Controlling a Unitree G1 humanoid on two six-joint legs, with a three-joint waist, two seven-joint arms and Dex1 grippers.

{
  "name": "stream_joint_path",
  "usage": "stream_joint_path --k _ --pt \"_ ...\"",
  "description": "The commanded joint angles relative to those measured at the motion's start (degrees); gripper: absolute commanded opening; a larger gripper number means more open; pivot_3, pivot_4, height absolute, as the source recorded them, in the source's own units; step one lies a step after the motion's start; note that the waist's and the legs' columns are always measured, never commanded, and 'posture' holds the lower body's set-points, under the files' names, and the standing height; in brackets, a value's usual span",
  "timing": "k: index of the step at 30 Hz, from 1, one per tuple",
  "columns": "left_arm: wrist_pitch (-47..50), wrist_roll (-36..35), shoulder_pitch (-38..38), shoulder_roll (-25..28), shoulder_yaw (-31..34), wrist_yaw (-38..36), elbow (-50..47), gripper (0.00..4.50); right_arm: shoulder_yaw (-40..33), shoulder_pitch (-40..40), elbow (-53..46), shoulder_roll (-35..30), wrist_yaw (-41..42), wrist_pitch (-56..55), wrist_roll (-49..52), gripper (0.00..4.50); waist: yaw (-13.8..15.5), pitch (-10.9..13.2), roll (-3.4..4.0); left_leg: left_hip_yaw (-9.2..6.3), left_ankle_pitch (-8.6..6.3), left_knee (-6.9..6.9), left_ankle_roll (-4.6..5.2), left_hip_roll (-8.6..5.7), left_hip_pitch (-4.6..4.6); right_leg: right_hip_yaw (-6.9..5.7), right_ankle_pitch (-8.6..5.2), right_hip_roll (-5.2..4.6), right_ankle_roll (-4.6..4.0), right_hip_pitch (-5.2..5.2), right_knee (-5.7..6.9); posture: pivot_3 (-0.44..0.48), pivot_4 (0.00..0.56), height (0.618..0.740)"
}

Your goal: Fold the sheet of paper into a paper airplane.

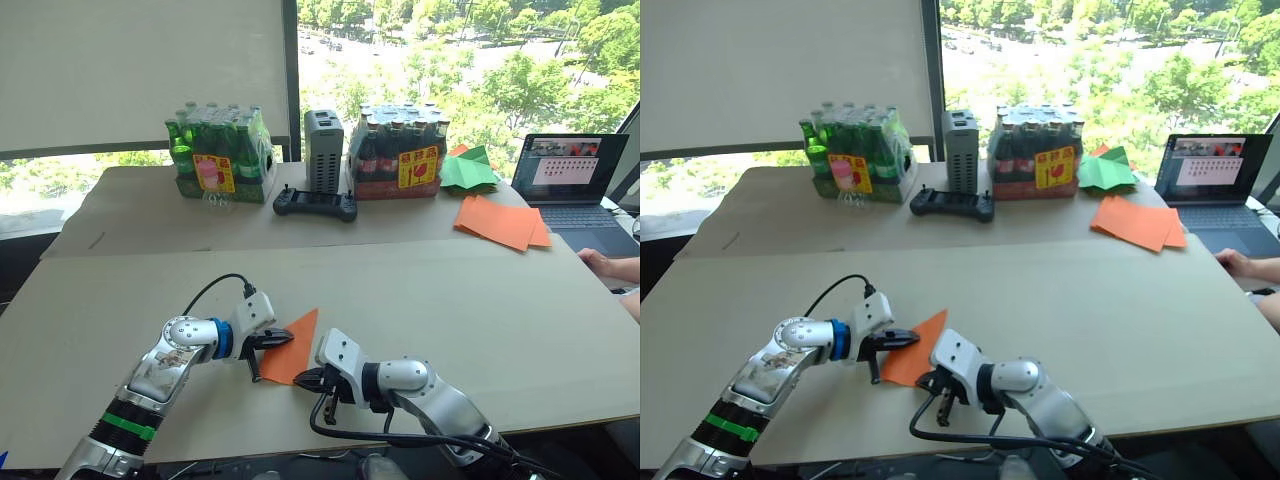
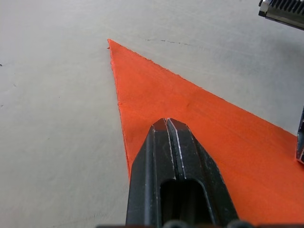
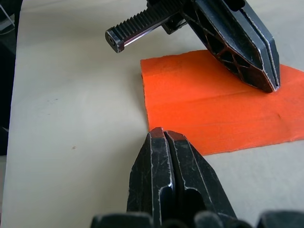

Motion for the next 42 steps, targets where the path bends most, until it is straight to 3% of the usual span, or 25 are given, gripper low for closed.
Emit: stream_joint_path --k 1,7,11,18,22,28,35,42 --pt "0.8 0.9 0.3 0.7 -0.8 -0.4 1.0 0.01 -1.0 0.9 -1.3 0.3 -0.3 0.7 1.5 0.0 0.0 0.0 0.0 0.0 0.0 0.0 0.0 0.0 0.0 0.0 0.0 0.0 0.0 0.0 0.0 0.0 0.15 0.723" --pt "0.3 0.8 -0.2 -0.4 -0.6 0.2 1.6 0.01 -9.0 0.9 -4.4 0.7 -1.4 2.2 6.6 0.0 0.1 0.0 -0.01 -0.01 0.0 0.0 0.0 -0.01 -0.03 0.0 0.0 -0.02 0.0 -0.01 0.0 0.0 0.15 0.723" --pt "0.5 -3.3 -1.8 -1.0 3.3 -0.6 -0.3 0.01 -16.3 -0.7 -9.9 0.8 -2.5 5.2 11.8 0.0 0.2 0.1 -0.03 -0.03 0.0 0.0 0.0 -0.03 -0.07 -0.01 0.0 -0.03 0.0 -0.04 0.0 0.0 0.15 0.723" --pt "-5.6 -4.4 -8.4 5.8 6.4 -9.0 6.4 0.01 -16.0 -2.2 -14.7 -2.9 -5.2 8.3 10.9 0.0 0.2 0.1 -0.06 -0.08 0.0 0.0 0.0 -0.01 -0.34 -0.11 0.02 -0.01 -0.03 -0.3 0.0 0.0 0.15 0.723" --pt "-20.6 1.1 -13.9 8.3 2.2 -16.3 17.7 1.09 -15.8 -1.8 -14.6 -3.7 -7.0 8.8 10.5 0.0 0.3 0.1 -0.06 -0.05 0.0 0.02 0.0 -0.08 -0.46 -0.1 0.13 -0.07 -0.2 -0.36 -0.04 0.0 0.15 0.723" --pt "-48.6 6.5 -24.9 3.1 -2.0 -22.2 36.6 3.11 -16.3 -0.9 -13.5 -3.4 -10.0 8.7 10.3 0.0 1.6 0.1 -0.09 -0.06 0.01 0.33 -0.02 -0.15 -1.15 -0.13 0.37 -0.12 -0.51 -0.91 0.02 0.0 0.15 0.723" --pt "-74.4 12.7 -37.7 -3.4 -7.0 -28.1 59.5 3.11 -16.3 -0.8 -14.3 -3.4 -12.2 9.0 10.3 0.0 1.5 0.1 -0.12 -0.04 0.01 0.4 0.0 -0.2 -1.24 -0.15 0.4 -0.14 -0.46 -0.87 -0.04 0.0 0.15 0.723" --pt "-86.0 14.3 -41.7 -8.6 -8.3 -29.0 66.3 3.11 -17.3 0.2 -15.8 -3.4 -15.1 10.1 10.4 0.0 1.4 0.1 -0.14 -0.05 0.0 0.43 0.05 -0.2 -1.24 -0.15 0.4 -0.13 -0.44 -0.88 0.04 0.0 0.15 0.723"
